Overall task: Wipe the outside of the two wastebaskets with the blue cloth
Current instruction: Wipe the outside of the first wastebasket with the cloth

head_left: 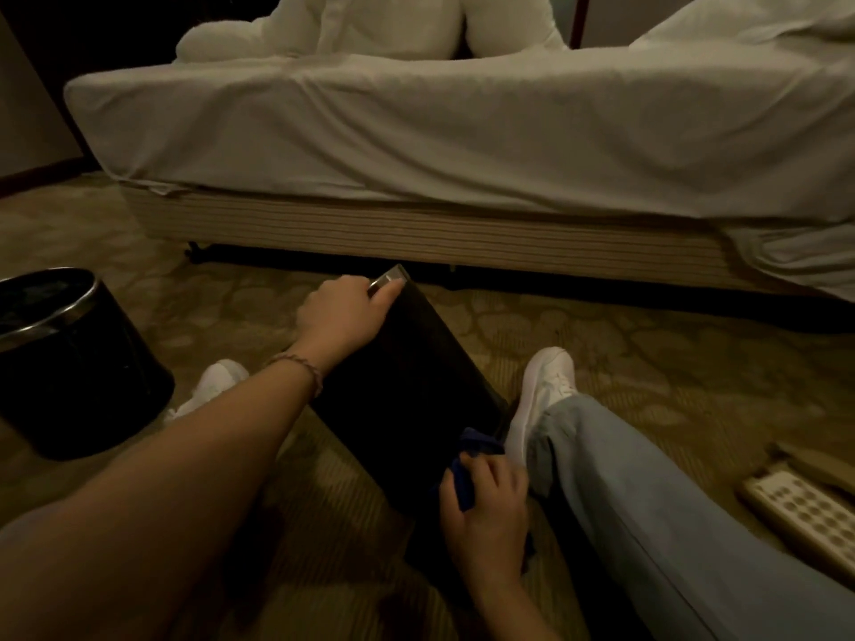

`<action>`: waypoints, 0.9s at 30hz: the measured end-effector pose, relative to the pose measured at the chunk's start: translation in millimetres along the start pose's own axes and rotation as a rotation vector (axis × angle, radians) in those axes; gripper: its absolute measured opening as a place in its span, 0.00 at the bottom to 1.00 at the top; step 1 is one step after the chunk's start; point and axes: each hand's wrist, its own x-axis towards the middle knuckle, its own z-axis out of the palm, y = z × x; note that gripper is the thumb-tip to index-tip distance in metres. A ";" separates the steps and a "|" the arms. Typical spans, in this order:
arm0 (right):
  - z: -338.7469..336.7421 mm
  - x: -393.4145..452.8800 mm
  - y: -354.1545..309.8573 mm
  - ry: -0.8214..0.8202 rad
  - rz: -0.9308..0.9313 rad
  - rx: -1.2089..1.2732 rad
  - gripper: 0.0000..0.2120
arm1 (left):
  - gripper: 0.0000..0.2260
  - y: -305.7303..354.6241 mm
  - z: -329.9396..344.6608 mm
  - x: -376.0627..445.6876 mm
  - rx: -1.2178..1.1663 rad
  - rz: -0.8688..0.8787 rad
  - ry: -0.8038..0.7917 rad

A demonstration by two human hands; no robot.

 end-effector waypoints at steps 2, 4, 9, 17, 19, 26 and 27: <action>2.2 -1.2 -2.2 0.029 0.009 0.021 0.13 | 0.23 -2.9 1.8 4.0 -0.085 0.028 0.003; 1.2 0.1 -3.6 0.034 -0.023 0.014 0.15 | 0.19 -17.5 -4.7 0.5 -0.215 0.116 -0.007; -1.1 34.0 -1.1 0.027 0.025 0.067 0.17 | 0.25 -99.8 -15.5 -41.0 -0.371 0.158 -0.260; 6.3 76.7 -0.3 0.048 0.103 0.129 0.11 | 0.09 -76.1 0.8 -67.1 -0.472 0.022 -0.090; 6.1 78.5 -9.0 0.069 0.032 0.153 0.11 | 0.14 -80.5 -10.5 -63.5 -0.465 -0.096 -0.028; 9.3 74.6 -32.3 -0.022 -0.146 0.212 0.11 | 0.20 -108.7 -34.6 -62.3 -0.459 -0.390 -0.048; 8.7 74.5 -31.3 -0.050 -0.139 0.201 0.10 | 0.21 -105.9 -34.1 -60.0 -0.436 -0.393 -0.039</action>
